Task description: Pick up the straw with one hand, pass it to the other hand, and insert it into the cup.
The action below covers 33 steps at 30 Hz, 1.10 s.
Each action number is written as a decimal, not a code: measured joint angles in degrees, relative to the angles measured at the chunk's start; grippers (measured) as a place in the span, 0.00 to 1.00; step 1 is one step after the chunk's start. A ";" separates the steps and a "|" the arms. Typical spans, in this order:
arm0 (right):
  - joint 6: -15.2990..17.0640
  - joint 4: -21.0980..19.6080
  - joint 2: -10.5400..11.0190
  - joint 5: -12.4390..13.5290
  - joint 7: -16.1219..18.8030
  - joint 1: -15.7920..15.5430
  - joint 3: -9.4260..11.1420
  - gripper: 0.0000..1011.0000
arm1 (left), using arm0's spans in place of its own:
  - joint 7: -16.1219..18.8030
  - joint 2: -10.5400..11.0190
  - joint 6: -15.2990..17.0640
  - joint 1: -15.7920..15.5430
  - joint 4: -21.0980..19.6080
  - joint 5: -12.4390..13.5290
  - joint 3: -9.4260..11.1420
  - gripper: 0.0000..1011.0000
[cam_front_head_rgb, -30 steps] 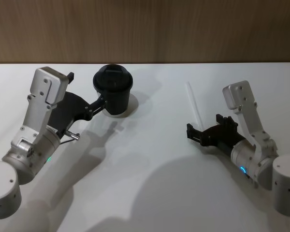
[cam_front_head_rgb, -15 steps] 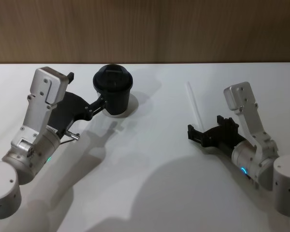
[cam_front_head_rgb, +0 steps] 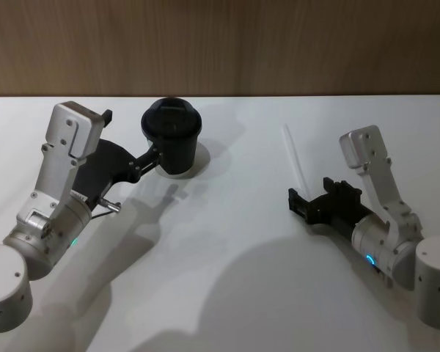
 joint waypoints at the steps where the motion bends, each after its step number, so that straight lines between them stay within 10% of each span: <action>1: -0.02 0.00 -0.02 -0.02 0.06 -0.01 0.02 0.76 | 0.00 0.00 0.00 0.00 0.00 0.00 0.00 0.99; 21: -0.01 0.00 -0.27 -0.42 1.19 -0.44 0.73 0.11 | 0.00 0.00 0.00 0.00 0.00 0.00 0.00 0.99; 33: 0.04 -0.25 -0.29 -0.70 1.94 -0.81 1.18 0.00 | 0.00 0.00 0.00 0.00 0.00 0.00 0.00 0.99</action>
